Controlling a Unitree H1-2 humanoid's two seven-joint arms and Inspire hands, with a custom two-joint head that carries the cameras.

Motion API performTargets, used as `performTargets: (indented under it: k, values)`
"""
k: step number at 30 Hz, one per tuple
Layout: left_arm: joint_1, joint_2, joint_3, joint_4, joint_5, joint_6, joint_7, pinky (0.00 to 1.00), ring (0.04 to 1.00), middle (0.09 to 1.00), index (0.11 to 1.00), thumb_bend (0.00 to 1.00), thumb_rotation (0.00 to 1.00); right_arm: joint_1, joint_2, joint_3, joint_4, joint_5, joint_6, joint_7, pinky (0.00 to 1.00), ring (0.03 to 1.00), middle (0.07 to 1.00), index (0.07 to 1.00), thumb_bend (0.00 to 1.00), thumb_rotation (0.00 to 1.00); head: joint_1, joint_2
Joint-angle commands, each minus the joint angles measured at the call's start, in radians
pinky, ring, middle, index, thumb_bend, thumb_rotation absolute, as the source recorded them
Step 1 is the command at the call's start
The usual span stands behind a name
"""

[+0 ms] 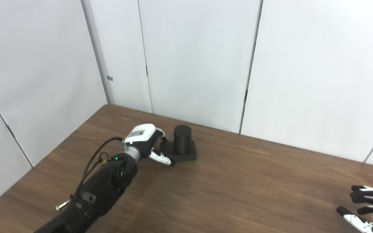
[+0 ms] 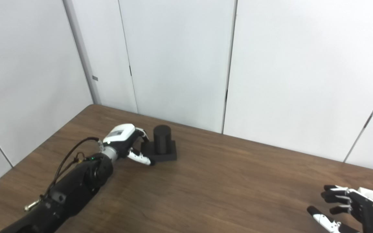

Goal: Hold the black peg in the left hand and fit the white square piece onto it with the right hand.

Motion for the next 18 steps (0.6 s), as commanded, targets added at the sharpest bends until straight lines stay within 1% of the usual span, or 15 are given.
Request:
performTargets:
  k: [1,4,7,10,14,18]
  values:
    - [0.016,-0.042,-0.060,-0.032,-0.006,-0.080,-0.054,0.67,0.850,0.871,0.491,0.52,0.07,-0.025,-0.013,-0.005,-0.014,0.004,-0.048,-0.003,0.46,0.598,0.678,0.491,0.50,0.11,-0.012,0.008]
    - [0.026,-0.052,-0.094,-0.076,0.023,-0.085,-0.058,0.68,0.853,0.869,0.492,0.52,0.07,-0.025,-0.016,-0.001,-0.008,-0.006,-0.042,-0.005,0.48,0.605,0.681,0.492,0.50,0.11,-0.032,0.016]
    - [0.027,-0.062,-0.132,-0.095,0.047,-0.111,-0.051,0.68,0.858,0.875,0.492,0.52,0.08,-0.029,-0.016,-0.003,0.012,0.006,-0.063,-0.007,0.48,0.603,0.682,0.492,0.50,0.11,-0.054,0.023]
    - [0.036,-0.075,-0.152,-0.122,0.067,-0.127,-0.045,0.70,0.858,0.874,0.494,0.52,0.08,-0.032,-0.016,0.001,0.025,-0.021,-0.075,-0.019,0.47,0.593,0.675,0.492,0.50,0.11,-0.077,0.028]
    - [0.045,-0.089,-0.182,-0.152,0.104,-0.141,-0.044,0.72,0.866,0.878,0.495,0.52,0.08,-0.034,-0.014,0.005,0.032,-0.017,-0.093,-0.018,0.46,0.588,0.668,0.492,0.50,0.11,-0.118,0.036]
    - [0.052,-0.111,-0.211,-0.163,0.120,-0.154,-0.060,0.75,0.883,0.892,0.496,0.52,0.08,-0.034,-0.009,0.008,0.040,-0.022,-0.100,-0.021,0.46,0.586,0.664,0.492,0.50,0.11,-0.169,0.047]
